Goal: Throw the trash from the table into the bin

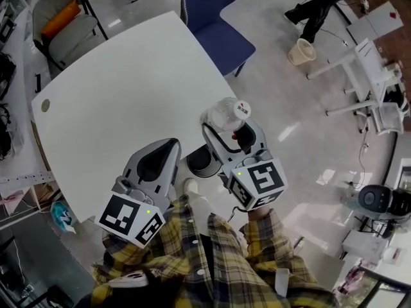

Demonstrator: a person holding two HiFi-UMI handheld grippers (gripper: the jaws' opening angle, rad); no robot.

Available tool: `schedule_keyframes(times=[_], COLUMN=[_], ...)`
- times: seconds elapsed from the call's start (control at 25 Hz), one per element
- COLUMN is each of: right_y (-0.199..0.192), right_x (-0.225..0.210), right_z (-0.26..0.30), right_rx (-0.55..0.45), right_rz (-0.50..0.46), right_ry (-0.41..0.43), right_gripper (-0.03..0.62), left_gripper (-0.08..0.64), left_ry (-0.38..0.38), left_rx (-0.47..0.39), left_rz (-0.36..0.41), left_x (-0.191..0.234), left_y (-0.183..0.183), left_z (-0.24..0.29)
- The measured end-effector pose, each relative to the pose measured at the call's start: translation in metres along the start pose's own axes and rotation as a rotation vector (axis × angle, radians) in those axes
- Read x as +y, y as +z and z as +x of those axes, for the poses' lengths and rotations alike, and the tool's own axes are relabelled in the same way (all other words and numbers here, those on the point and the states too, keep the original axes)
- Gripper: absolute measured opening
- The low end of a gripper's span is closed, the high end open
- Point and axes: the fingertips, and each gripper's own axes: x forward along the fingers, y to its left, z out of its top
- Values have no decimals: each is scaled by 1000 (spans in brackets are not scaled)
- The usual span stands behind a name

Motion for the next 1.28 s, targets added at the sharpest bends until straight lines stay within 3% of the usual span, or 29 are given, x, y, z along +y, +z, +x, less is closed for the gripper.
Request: schedule_keyframes(times=[0.36, 0.76, 1.28], right_y=[-44, -118, -285], right_x=[-49, -54, -78], right_z=[-50, -79, -71], right_rx=[60, 105, 222], right_rz=[1, 48, 125], right_ry=[-4, -14, -88], right_gripper=[281, 281, 281], left_gripper=[8, 8, 8], left_ry=[10, -1, -86], left_rx=[28, 107, 234], left_rz=[-22, -30, -44], left_x=[-45, -60, -61], left_y=[-42, -100, -207], left_z=[34, 41, 75])
